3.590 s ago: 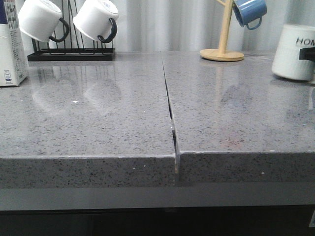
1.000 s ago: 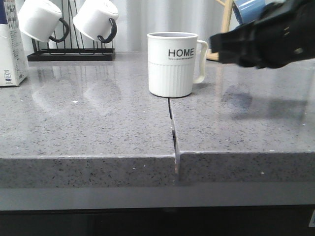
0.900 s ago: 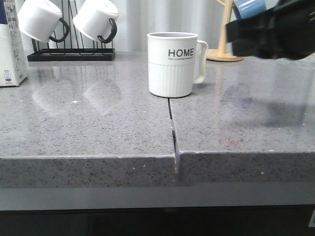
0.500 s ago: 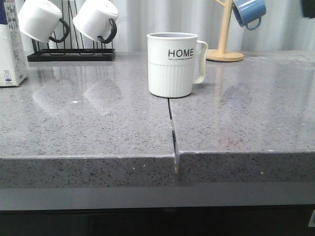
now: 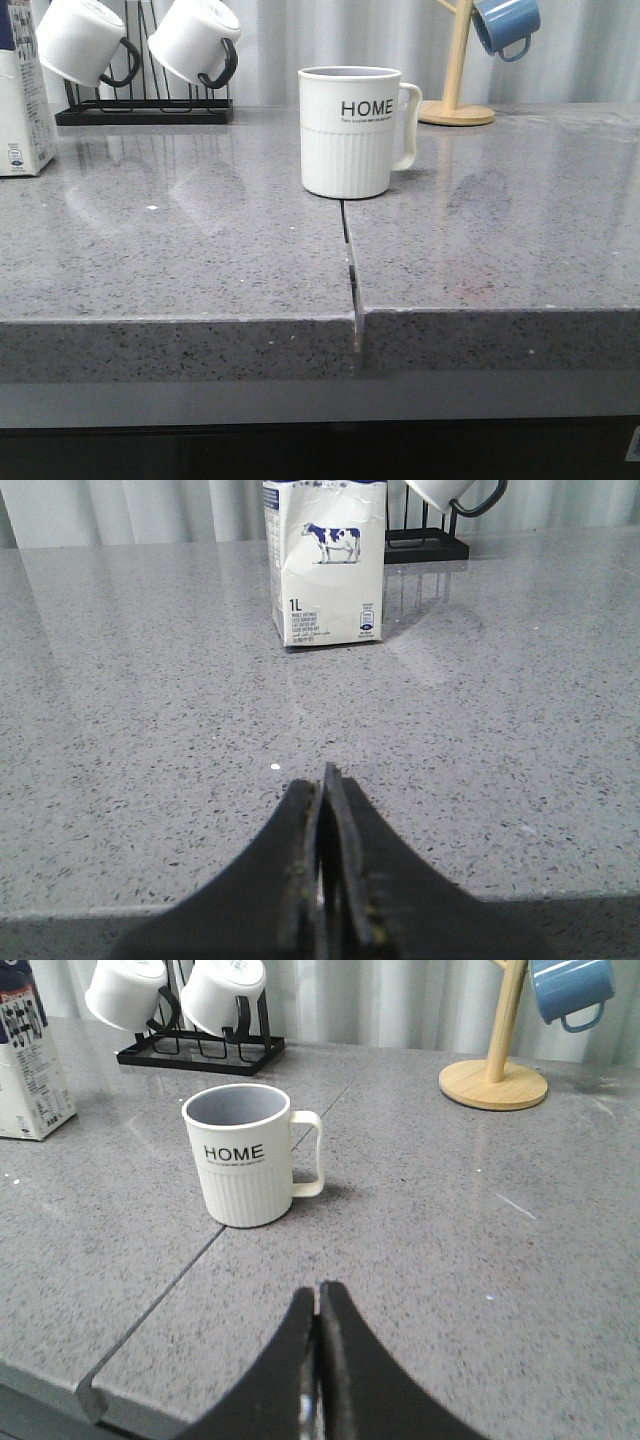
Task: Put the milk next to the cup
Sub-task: 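Open the left gripper and reach toward the Pascual milk carton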
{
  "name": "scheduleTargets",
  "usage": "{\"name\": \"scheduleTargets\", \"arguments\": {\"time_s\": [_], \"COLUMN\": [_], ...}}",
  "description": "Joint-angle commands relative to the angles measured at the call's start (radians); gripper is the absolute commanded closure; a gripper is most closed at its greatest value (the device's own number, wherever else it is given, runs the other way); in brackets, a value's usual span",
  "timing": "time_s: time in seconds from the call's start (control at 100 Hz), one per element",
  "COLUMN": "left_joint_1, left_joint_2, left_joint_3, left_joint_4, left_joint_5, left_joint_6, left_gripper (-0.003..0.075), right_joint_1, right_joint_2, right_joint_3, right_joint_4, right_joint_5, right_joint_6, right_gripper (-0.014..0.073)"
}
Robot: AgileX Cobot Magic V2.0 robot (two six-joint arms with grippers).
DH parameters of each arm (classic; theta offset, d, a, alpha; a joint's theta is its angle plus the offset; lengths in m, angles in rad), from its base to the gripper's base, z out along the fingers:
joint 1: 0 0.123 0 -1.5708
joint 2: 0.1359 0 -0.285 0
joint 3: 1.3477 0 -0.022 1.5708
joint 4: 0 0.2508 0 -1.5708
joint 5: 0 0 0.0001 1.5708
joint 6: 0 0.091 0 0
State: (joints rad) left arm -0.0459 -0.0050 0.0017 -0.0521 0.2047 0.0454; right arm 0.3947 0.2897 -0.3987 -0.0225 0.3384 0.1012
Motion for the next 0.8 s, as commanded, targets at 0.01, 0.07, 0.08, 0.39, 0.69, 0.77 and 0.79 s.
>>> {"name": "scheduleTargets", "arguments": {"time_s": [0.01, 0.07, 0.08, 0.39, 0.69, 0.77, 0.79], "left_joint_1": [0.003, 0.003, 0.003, 0.003, 0.003, 0.003, 0.003], "left_joint_2": [-0.032, -0.032, -0.032, -0.032, -0.014, 0.021, 0.034], "left_joint_3": [0.019, 0.019, 0.019, 0.019, -0.068, -0.145, -0.167], "left_joint_4": [-0.002, -0.002, -0.002, -0.002, 0.02, 0.052, 0.07], "left_joint_5": [-0.082, -0.082, -0.082, -0.101, -0.195, -0.129, -0.099], "left_joint_6": [-0.001, -0.001, -0.001, -0.001, -0.001, -0.001, -0.001], "left_gripper": [0.0741, 0.0741, 0.0741, 0.0741, 0.0741, 0.0741, 0.0741], "right_joint_1": [-0.001, -0.001, -0.001, -0.001, -0.001, -0.001, -0.001], "right_joint_2": [-0.086, -0.141, -0.147, -0.302, -0.302, -0.302, -0.302], "right_joint_3": [-0.02, -0.02, -0.02, 0.022, 0.022, 0.022, 0.022], "right_joint_4": [0.001, 0.001, 0.001, 0.0, 0.0, 0.0, 0.0], "right_joint_5": [0.025, 0.095, 0.102, 0.184, 0.183, 0.183, 0.183], "right_joint_6": [-0.007, -0.007, -0.007, -0.007, -0.007, -0.007, -0.007], "right_gripper": [0.0663, 0.0663, 0.0663, 0.0663, 0.0663, 0.0663, 0.0663]}}
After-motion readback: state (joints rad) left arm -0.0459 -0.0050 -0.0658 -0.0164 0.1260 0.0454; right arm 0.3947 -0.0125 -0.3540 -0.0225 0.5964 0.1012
